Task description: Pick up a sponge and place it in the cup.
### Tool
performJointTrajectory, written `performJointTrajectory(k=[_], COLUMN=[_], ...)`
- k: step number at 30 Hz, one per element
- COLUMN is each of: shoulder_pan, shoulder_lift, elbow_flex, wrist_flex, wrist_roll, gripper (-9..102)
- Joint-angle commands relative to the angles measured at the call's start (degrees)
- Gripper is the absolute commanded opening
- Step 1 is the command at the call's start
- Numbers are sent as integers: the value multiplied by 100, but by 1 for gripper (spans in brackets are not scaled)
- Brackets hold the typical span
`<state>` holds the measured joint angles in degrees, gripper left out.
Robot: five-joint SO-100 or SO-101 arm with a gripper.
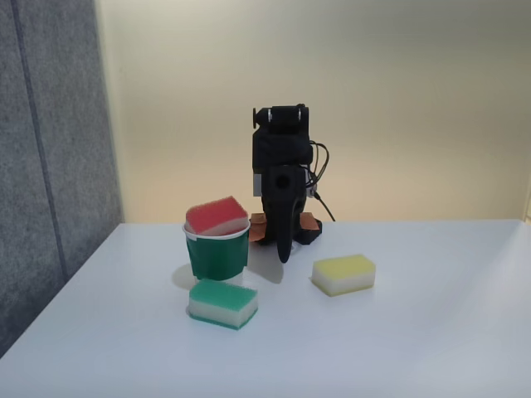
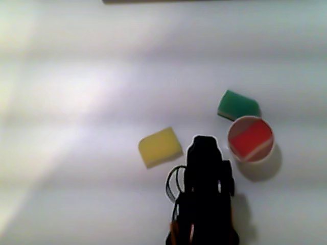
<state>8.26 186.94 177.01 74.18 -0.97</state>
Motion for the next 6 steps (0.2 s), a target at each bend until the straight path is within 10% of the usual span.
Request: performJointTrajectory(k=[1,6], shoulder_pan=[9,9], shoulder_lift=[9,9], elbow_flex=[9,9], wrist_flex=[624,624], wrist_roll=[-70,-70], gripper=[0,0])
